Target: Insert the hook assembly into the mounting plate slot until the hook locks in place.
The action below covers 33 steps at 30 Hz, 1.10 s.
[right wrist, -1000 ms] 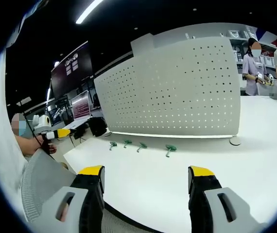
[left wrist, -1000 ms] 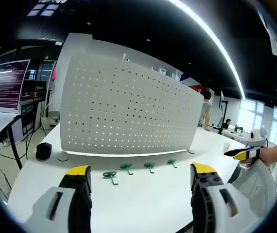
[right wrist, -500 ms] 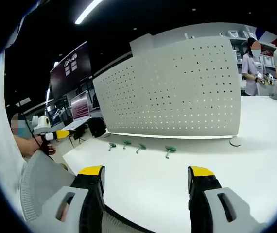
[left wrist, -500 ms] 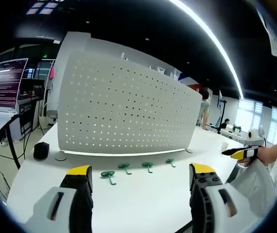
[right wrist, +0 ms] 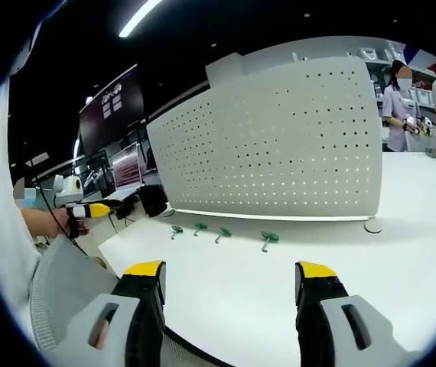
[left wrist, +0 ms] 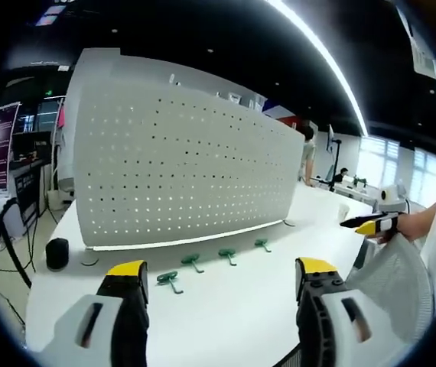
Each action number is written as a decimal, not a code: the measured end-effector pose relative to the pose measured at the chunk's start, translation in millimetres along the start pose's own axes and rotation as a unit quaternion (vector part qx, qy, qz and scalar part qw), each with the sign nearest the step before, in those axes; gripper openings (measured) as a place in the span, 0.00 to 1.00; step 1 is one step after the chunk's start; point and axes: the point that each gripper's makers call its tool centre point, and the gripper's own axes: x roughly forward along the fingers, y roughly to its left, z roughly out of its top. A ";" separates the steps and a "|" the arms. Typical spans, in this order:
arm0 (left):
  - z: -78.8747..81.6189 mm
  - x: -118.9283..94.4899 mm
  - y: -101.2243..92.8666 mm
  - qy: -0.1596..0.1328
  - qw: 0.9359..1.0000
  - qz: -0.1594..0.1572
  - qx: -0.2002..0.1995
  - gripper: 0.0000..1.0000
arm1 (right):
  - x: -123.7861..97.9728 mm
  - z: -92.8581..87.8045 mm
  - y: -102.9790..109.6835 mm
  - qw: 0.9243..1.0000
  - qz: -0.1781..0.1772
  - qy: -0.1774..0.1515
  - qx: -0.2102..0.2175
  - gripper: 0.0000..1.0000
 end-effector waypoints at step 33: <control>-25.8 44.6 29.3 0.178 0.971 -0.116 0.108 0.76 | 7.1 0.3 3.0 1.000 0.009 0.008 0.001 0.66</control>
